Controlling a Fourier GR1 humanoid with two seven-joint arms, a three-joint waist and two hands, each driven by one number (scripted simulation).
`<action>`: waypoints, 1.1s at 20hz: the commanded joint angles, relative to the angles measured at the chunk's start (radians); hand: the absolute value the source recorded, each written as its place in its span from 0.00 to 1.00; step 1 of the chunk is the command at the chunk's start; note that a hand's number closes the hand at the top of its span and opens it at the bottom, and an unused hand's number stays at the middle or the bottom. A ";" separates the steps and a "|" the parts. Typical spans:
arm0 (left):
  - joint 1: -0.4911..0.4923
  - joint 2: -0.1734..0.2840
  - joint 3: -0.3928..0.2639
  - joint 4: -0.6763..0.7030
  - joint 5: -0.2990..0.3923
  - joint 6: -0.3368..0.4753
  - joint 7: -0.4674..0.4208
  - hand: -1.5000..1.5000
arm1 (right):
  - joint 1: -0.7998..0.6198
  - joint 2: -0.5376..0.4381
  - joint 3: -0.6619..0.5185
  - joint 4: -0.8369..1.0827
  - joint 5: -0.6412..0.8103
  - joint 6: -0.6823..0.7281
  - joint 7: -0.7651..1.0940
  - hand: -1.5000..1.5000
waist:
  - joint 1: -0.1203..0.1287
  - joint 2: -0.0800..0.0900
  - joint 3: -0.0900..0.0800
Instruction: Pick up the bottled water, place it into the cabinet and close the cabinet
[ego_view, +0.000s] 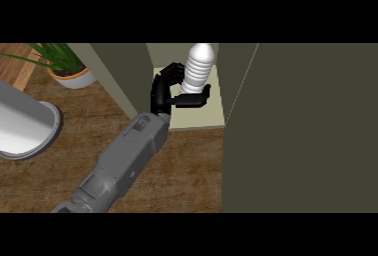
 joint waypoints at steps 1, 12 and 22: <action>-0.100 0.006 0.050 0.135 -0.016 0.073 0.003 1.00 | 0.056 0.002 0.019 -0.082 -0.064 0.017 -0.004 0.00 | -0.009 0.001 0.000; -0.225 0.007 -0.014 0.396 -0.144 0.305 0.004 0.00 | 0.031 -0.009 -0.032 -0.046 -0.086 0.059 -0.017 0.00 | -0.017 0.014 0.000; -0.226 0.001 0.161 0.190 -0.003 0.104 -0.265 1.00 | 0.025 -0.013 -0.055 -0.039 -0.090 0.088 -0.033 0.00 | 0.007 0.011 -0.003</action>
